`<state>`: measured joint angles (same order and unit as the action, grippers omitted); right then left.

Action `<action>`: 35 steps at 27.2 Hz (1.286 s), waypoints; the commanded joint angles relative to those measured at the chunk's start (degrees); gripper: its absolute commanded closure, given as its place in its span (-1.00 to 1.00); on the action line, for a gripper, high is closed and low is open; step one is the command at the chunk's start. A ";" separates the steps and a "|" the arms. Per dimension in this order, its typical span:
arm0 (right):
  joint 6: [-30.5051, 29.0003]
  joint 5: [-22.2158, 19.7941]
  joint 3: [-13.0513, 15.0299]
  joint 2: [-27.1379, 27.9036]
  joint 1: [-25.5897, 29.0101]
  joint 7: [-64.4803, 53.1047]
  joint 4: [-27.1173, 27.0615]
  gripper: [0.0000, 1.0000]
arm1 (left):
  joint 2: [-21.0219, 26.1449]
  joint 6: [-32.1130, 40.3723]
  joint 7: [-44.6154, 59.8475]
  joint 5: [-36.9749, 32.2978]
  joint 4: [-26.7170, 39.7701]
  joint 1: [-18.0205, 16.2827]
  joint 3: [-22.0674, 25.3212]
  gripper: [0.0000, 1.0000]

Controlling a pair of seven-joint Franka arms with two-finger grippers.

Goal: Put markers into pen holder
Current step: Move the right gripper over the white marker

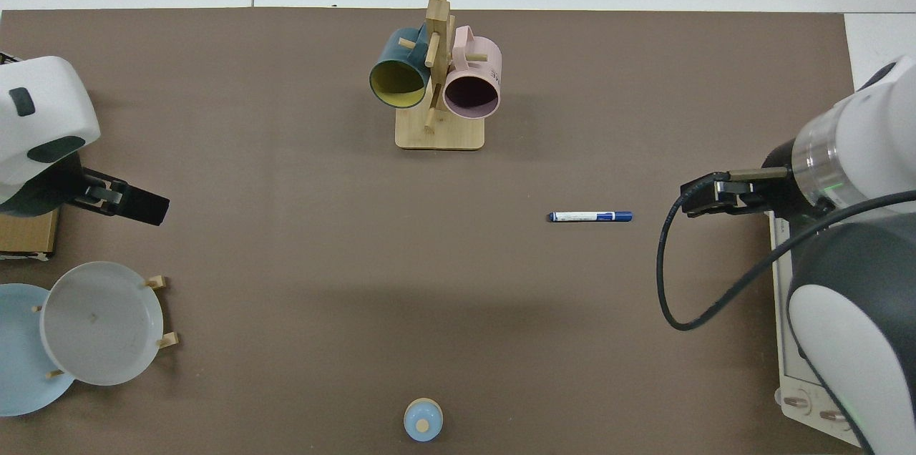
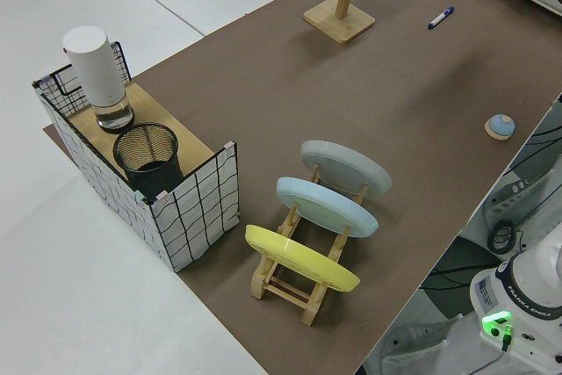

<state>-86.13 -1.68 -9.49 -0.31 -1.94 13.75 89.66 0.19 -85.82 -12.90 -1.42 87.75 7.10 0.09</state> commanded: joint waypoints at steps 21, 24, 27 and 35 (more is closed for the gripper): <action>-5.53 0.27 -0.27 -1.97 1.06 10.84 4.82 -1.00 | -0.28 1.09 0.42 0.80 -0.57 -0.68 -0.27 -1.00; -7.03 0.27 -0.27 -1.71 0.54 17.25 5.43 -1.00 | -0.28 1.09 0.42 0.89 -0.57 -0.68 -0.27 -1.00; -9.57 0.27 -0.27 -1.45 0.36 25.41 6.93 -0.99 | -0.28 1.09 0.42 0.80 -0.57 -0.68 -0.27 -1.00; -20.38 0.36 -0.27 -1.18 0.89 51.43 14.13 -0.98 | -0.28 1.09 0.42 0.80 -0.57 -0.68 -0.18 -1.00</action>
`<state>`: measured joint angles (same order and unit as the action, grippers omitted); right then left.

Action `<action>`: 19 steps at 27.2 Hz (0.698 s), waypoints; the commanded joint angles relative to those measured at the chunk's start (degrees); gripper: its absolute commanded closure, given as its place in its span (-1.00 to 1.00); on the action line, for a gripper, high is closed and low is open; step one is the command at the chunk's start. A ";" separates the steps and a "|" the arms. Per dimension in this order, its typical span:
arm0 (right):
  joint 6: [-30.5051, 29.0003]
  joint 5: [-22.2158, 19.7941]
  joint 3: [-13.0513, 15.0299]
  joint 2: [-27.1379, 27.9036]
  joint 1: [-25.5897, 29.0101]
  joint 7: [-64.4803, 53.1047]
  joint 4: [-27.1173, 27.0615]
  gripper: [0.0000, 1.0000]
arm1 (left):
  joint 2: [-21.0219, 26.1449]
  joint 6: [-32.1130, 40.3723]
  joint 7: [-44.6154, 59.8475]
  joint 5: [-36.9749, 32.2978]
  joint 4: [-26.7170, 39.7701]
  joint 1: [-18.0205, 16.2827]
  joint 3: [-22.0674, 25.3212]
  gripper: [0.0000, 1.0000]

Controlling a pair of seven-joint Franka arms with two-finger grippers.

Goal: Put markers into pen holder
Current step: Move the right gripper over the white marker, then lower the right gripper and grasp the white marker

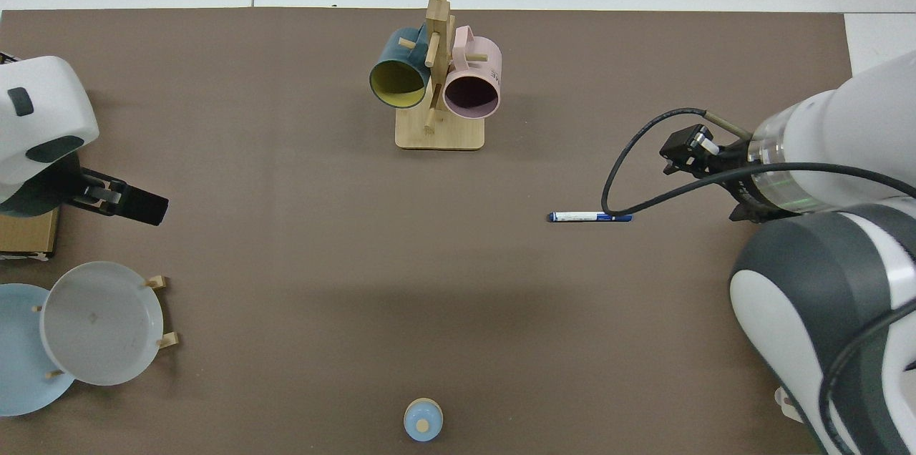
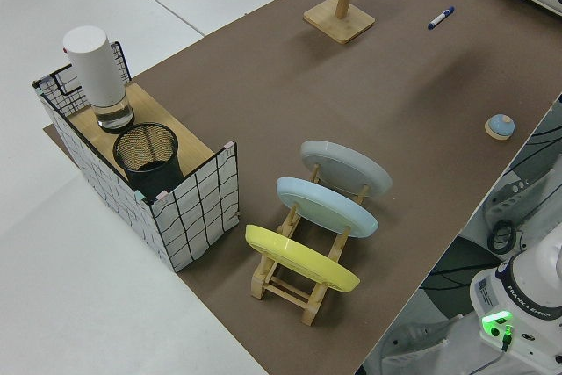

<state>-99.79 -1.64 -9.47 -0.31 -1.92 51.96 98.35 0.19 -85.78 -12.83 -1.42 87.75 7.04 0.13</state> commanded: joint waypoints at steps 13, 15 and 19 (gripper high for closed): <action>-16.65 0.32 -0.28 4.44 3.41 33.82 13.43 -0.94 | -0.28 2.02 0.26 0.80 -0.57 -0.62 -0.22 -1.00; -17.98 0.41 -0.28 4.61 3.50 34.78 15.11 -0.90 | -0.28 1.93 0.18 0.80 -0.57 -0.62 -0.31 -1.00; -21.31 0.59 -0.37 4.88 3.51 38.04 19.06 -0.93 | -0.28 1.84 0.26 0.80 -0.57 -0.53 -0.40 -1.00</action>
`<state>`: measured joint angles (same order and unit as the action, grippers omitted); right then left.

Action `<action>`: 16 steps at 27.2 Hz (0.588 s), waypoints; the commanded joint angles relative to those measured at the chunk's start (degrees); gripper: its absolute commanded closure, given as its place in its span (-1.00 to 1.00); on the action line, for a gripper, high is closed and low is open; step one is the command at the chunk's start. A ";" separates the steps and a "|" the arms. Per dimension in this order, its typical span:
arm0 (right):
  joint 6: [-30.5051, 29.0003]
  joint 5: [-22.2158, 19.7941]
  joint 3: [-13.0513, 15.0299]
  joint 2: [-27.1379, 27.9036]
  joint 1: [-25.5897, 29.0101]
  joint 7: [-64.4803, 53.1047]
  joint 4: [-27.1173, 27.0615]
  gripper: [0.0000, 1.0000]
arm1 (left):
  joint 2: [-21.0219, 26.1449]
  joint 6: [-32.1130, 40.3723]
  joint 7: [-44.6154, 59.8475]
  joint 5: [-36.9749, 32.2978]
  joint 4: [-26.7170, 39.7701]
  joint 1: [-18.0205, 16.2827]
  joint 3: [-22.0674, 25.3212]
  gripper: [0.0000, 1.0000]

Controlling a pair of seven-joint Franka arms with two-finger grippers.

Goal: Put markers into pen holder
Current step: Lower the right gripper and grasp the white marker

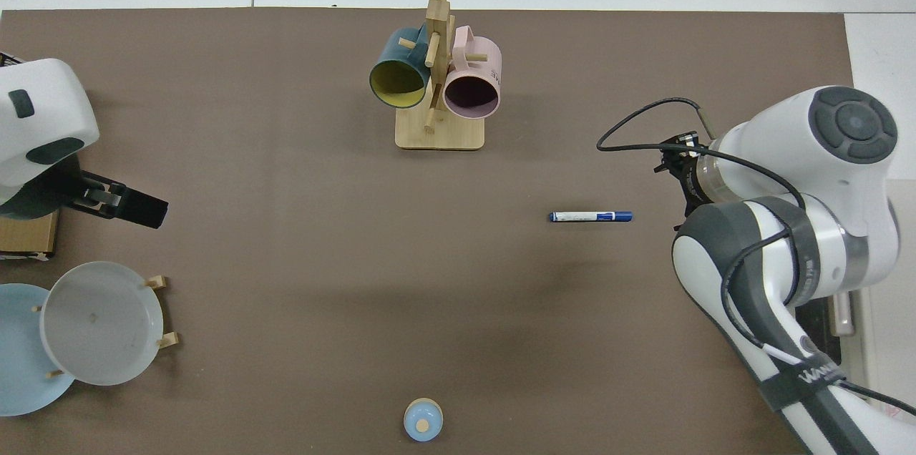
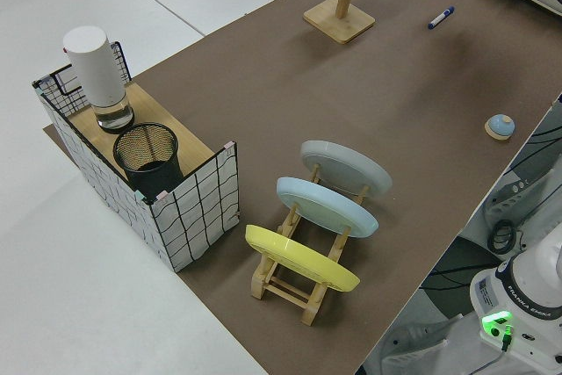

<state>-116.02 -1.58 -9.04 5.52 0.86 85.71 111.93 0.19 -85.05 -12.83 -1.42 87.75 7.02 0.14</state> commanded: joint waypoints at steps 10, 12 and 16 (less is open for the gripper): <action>-17.48 2.82 -0.98 1.24 -0.07 5.35 13.67 -0.94 | -0.36 1.29 0.44 0.80 -0.48 -0.60 -0.32 -1.00; -18.80 2.82 -0.89 2.82 -1.12 5.43 13.67 -0.95 | -0.36 1.29 0.35 0.80 -0.48 -0.60 -0.32 -1.00; -22.49 2.82 -0.98 5.98 -2.09 5.43 13.67 -0.98 | -0.54 1.29 0.35 0.80 -0.39 -0.60 -0.32 -1.00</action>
<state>-133.83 0.52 -9.73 8.12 -0.17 89.86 125.36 0.18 -84.90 -12.82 -1.41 87.75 7.02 0.10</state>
